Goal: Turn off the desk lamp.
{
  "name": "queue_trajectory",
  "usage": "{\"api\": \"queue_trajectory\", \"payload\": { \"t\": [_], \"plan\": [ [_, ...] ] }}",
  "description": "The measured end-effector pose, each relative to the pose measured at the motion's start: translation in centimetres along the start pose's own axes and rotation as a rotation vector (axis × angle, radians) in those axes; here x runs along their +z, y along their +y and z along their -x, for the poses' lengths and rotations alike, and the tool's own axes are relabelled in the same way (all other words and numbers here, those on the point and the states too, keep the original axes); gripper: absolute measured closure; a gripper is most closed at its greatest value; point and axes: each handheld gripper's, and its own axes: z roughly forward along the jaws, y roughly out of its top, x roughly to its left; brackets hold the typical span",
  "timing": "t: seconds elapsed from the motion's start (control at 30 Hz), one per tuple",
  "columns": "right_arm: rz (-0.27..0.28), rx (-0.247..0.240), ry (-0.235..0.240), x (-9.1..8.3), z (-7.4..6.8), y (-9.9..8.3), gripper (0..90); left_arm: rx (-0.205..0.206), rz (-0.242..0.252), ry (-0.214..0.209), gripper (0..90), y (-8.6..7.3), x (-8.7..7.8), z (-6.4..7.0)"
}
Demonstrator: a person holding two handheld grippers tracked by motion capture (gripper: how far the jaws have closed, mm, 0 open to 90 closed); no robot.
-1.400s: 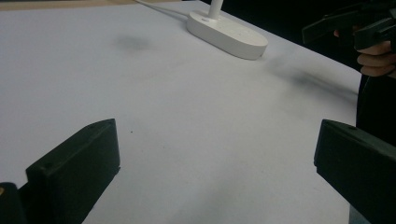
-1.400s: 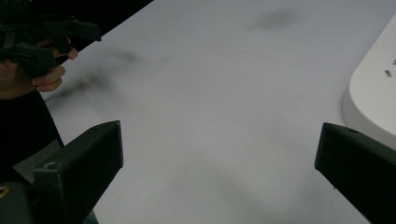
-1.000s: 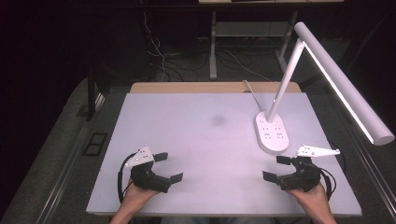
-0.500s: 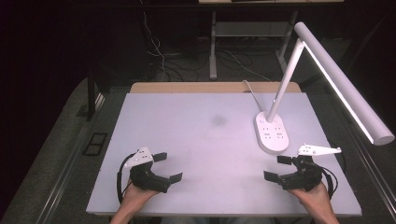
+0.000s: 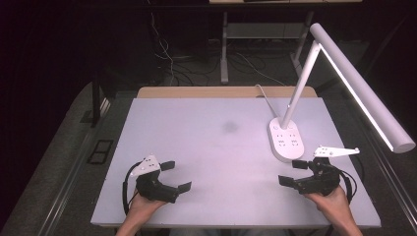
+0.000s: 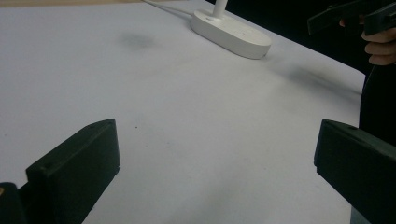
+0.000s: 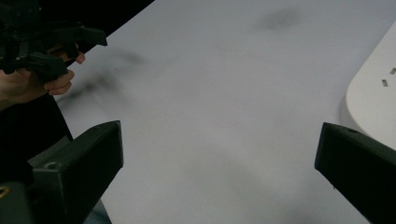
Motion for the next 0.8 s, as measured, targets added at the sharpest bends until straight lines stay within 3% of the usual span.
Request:
{"api": "queue_trajectory", "payload": {
  "t": [0.8],
  "plan": [
    [-0.028, -0.028, -0.036, -0.7, 1.6, 3.1, 1.1, -0.005, -0.002, -0.005, 0.0, -0.1, 0.0, 0.0]
  ]
}}
